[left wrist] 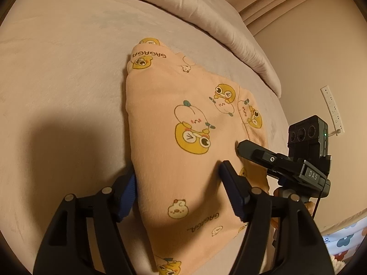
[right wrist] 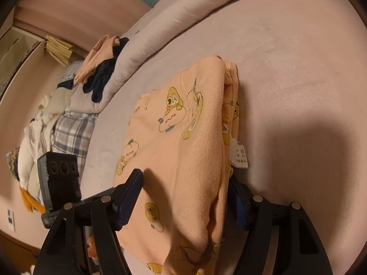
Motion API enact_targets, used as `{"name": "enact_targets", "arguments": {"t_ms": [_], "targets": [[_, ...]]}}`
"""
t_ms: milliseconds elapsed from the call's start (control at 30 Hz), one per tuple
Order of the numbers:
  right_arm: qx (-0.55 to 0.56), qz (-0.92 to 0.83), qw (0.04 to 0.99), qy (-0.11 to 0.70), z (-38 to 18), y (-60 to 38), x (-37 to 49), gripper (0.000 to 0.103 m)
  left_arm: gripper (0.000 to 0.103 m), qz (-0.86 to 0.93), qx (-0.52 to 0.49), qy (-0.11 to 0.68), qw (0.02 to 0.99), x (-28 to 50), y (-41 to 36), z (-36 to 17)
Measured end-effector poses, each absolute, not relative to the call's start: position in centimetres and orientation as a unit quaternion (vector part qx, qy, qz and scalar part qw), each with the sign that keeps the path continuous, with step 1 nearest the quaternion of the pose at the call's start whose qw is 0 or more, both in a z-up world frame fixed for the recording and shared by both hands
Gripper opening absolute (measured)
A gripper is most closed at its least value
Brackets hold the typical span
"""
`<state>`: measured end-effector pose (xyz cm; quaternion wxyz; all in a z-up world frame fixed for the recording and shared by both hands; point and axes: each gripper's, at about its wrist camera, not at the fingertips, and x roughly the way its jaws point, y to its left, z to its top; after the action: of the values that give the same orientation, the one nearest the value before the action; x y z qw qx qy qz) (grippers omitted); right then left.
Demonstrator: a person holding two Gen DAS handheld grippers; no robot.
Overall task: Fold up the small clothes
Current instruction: 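Grasp the shirt end with the left gripper while the right gripper grasps it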
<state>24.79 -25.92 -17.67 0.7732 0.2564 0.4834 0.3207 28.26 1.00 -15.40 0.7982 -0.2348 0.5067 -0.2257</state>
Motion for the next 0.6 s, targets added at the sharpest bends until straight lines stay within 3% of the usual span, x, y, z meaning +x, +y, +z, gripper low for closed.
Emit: {"name": "enact_targets", "arguments": {"t_ms": [600], "targets": [[0.259, 0.326, 0.772, 0.480, -17.66, -25.37, 25.27, 0.070, 0.072, -0.228, -0.228, 0.505, 0.801, 28.93, 0.66, -15.39]]}}
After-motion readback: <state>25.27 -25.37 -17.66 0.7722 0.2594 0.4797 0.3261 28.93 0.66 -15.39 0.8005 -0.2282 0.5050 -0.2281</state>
